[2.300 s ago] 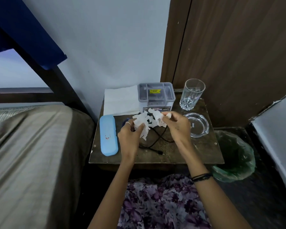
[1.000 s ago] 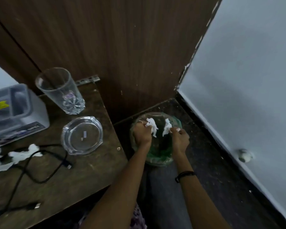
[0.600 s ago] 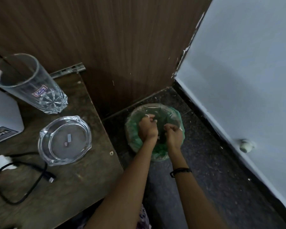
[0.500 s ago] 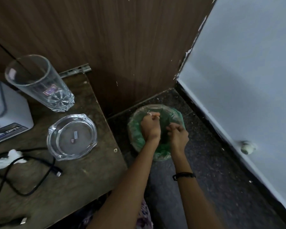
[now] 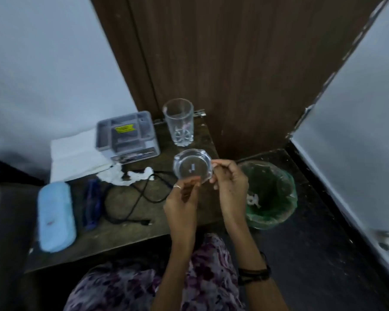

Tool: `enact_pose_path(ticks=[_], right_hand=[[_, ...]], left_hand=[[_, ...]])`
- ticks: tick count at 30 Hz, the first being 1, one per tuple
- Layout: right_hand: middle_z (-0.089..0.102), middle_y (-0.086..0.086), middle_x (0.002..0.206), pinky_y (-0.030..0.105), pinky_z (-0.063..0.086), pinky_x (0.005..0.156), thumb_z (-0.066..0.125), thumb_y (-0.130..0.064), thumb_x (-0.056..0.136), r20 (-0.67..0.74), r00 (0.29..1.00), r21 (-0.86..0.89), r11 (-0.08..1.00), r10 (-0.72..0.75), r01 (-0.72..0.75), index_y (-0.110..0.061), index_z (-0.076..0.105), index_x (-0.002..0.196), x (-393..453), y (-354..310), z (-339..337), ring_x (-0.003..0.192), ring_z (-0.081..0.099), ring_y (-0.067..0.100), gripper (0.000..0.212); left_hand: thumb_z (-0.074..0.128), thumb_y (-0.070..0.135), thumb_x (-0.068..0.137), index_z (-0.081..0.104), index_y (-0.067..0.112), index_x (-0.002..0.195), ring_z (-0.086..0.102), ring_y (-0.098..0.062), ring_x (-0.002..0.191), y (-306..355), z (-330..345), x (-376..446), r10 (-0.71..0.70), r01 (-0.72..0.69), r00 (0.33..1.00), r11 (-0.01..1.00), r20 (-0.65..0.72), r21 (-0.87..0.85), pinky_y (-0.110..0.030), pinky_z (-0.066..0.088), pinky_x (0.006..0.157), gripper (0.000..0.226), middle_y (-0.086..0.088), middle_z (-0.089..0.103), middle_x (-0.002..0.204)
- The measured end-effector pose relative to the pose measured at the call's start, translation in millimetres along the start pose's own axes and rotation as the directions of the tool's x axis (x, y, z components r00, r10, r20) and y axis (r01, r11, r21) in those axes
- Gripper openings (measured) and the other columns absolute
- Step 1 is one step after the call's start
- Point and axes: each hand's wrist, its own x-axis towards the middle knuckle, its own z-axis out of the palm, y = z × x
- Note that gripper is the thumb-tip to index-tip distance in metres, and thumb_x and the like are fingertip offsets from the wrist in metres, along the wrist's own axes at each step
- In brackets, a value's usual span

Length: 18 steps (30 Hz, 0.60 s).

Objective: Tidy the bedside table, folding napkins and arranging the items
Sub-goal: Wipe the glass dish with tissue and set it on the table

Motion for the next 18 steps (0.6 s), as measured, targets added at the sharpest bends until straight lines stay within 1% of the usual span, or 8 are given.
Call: enact_pose_path(ticks=[2,6,8,10,11,13,15,18], right_hand=[[0.058,-0.007,0.056,0.018,0.043,0.054,0.056,-0.011,0.091,0.084,0.996,0.018,1.000,-0.013,0.011,-0.017,0.066,0.088,-12,-8,27,0.054,0.054,0.004,0.012],[0.062,-0.009,0.057,0.017,0.044,0.054,0.057,-0.015,0.091,0.259,0.966,-0.082,0.995,-0.031,0.054,-0.023,0.065,0.087,-32,-11,76,0.054,0.056,0.001,0.012],[0.065,-0.008,0.064,0.024,0.048,0.057,0.057,-0.016,0.089,0.292,0.956,-0.170,0.984,-0.007,0.059,-0.025,0.065,0.087,-37,-9,94,0.058,0.059,0.006,0.012],[0.068,-0.006,0.074,0.029,0.048,0.059,0.056,-0.018,0.089,0.319,0.948,-0.305,0.946,-0.011,0.113,-0.026,0.066,0.091,-37,-5,108,0.063,0.061,0.011,0.013],[0.068,-0.006,0.079,0.027,0.046,0.060,0.056,-0.018,0.089,0.343,0.939,-0.384,0.908,-0.031,0.170,-0.025,0.066,0.094,-36,-3,115,0.066,0.061,0.010,0.014],[0.068,-0.005,0.092,0.023,0.047,0.069,0.057,-0.017,0.089,0.410,0.907,-0.542,0.775,-0.094,0.325,-0.021,0.067,0.100,-29,0,125,0.082,0.061,0.008,0.016],[0.065,0.000,0.105,0.031,0.047,0.081,0.056,-0.018,0.090,0.498,0.858,-0.683,0.554,-0.123,0.476,-0.017,0.065,0.108,-22,5,136,0.102,0.055,0.017,0.020],[0.058,0.007,0.117,0.038,0.041,0.091,0.055,-0.020,0.090,0.558,0.829,-0.800,0.238,-0.041,0.551,-0.013,0.059,0.116,-14,13,153,0.114,0.045,0.027,0.027]], left_hand=[[0.064,0.007,0.083,0.067,0.034,0.078,0.068,-0.008,0.079,4,-37,5,-0.007,0.005,0.998,1.000,-0.060,-0.018,-0.030,0.054,0.076,0.027,0.010,0.071,0.080],[0.066,0.012,0.082,0.067,0.031,0.079,0.068,-0.008,0.077,9,-94,20,0.024,-0.014,0.988,0.998,-0.150,0.069,-0.034,0.056,0.074,0.020,0.008,0.072,0.079],[0.066,0.013,0.083,0.068,0.029,0.083,0.068,-0.008,0.080,8,-114,32,0.045,-0.022,0.986,0.990,-0.161,0.143,-0.020,0.053,0.075,0.017,0.011,0.070,0.080],[0.065,0.010,0.083,0.070,0.020,0.096,0.067,-0.013,0.087,6,-132,46,0.070,-0.030,0.988,0.959,-0.135,0.283,-0.004,0.044,0.070,0.017,0.008,0.069,0.086],[0.064,0.009,0.083,0.069,0.017,0.103,0.065,-0.015,0.091,4,-140,54,0.095,-0.046,0.990,0.921,-0.108,0.387,-0.004,0.041,0.069,0.022,0.005,0.069,0.093],[0.064,0.009,0.082,0.060,0.019,0.120,0.054,-0.021,0.104,-2,-151,69,0.163,-0.113,0.986,0.789,-0.029,0.604,-0.018,0.041,0.078,0.039,0.000,0.066,0.113],[0.065,0.010,0.081,0.048,0.022,0.134,0.044,-0.026,0.112,-9,-157,84,0.171,-0.165,0.983,0.653,0.068,0.739,-0.032,0.041,0.086,0.057,-0.002,0.057,0.127],[0.063,0.014,0.084,0.040,0.026,0.138,0.040,-0.026,0.115,-20,-160,103,0.109,-0.182,0.983,0.513,0.147,0.839,-0.035,0.036,0.091,0.060,0.000,0.053,0.133]])
